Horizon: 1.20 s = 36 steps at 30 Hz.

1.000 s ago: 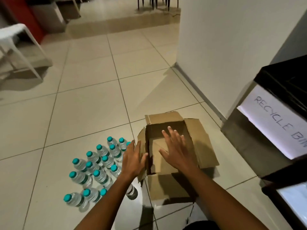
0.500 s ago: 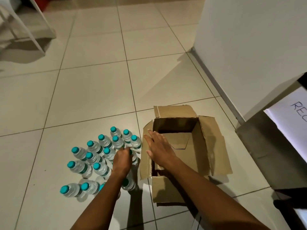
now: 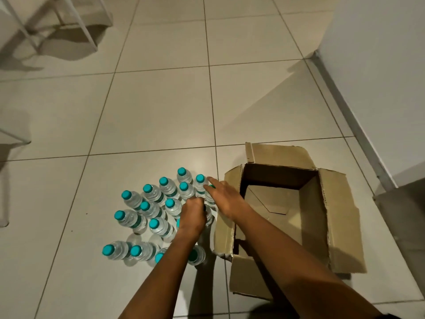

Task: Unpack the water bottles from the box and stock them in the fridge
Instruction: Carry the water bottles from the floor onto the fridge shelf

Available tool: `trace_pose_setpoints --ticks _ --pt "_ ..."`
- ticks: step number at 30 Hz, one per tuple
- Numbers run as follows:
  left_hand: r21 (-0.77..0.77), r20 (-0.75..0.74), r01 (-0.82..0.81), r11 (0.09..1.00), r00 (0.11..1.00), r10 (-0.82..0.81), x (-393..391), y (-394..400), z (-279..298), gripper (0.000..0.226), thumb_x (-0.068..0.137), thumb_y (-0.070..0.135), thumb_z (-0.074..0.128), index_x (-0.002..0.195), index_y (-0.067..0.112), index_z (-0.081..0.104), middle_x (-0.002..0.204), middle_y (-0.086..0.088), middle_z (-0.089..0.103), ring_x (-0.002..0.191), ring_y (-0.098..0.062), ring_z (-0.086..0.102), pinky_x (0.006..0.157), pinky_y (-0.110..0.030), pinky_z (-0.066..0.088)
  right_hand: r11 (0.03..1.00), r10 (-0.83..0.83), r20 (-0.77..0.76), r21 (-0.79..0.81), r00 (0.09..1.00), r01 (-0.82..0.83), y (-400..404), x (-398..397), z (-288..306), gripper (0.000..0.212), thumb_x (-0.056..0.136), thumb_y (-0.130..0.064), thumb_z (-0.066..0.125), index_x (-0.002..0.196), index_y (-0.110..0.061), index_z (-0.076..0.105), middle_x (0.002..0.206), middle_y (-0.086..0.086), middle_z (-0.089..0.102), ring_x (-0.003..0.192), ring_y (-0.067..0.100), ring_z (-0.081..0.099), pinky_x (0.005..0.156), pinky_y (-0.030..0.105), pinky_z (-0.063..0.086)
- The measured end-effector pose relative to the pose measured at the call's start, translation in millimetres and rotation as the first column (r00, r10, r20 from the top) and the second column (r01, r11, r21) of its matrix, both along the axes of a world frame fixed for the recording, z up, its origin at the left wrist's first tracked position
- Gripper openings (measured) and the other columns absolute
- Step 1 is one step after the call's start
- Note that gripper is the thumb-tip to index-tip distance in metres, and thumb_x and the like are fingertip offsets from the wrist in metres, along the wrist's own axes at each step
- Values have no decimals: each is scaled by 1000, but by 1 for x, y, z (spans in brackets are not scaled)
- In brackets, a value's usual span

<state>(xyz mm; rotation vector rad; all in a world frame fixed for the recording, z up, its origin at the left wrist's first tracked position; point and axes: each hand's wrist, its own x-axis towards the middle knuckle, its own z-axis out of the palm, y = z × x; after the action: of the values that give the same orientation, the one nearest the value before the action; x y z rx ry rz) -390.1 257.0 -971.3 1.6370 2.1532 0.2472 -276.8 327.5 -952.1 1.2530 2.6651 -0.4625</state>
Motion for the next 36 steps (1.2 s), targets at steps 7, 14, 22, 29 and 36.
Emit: trace_pose_setpoints --ticks 7,14,22,29,36 --pt "-22 17 1 1000 1000 -1 -4 10 -2 7 85 -1 59 85 2 66 89 -15 65 79 -24 62 67 -32 49 998 -35 20 -42 999 36 1 -4 -14 61 84 3 65 139 -15 45 137 14 41 116 34 50 93 40 51" --pt "-3 34 22 1000 999 -22 -2 11 -4 7 85 -1 63 87 5 66 88 -11 64 75 -19 61 71 -34 55 981 -145 -75 -144 987 133 -1 9 -8 48 84 5 66 126 -13 54 122 12 44 100 29 57 86 38 54" --pt "-8 61 -11 1000 998 11 1 9 1 10 86 2 66 87 12 63 89 -6 62 76 -15 60 75 -33 57 953 -281 -302 -198 911 228 0 41 46 33 92 -11 64 124 -15 59 124 7 46 101 21 55 89 30 51" --pt "-52 -38 59 997 997 -61 7 0 14 10 88 6 65 98 9 65 101 -11 65 87 -20 63 81 -35 56 957 -291 -433 -126 853 263 -1 82 118 34 91 -16 66 125 -13 60 121 9 52 108 22 54 95 32 49" --pt "-17 -39 100 995 994 -100 23 13 61 26 80 13 77 102 10 63 101 -8 65 88 -17 64 80 -29 57 931 -338 -477 -45 811 362 -17 137 175 34 89 -20 68 121 -11 62 115 10 57 105 21 54 85 26 46"
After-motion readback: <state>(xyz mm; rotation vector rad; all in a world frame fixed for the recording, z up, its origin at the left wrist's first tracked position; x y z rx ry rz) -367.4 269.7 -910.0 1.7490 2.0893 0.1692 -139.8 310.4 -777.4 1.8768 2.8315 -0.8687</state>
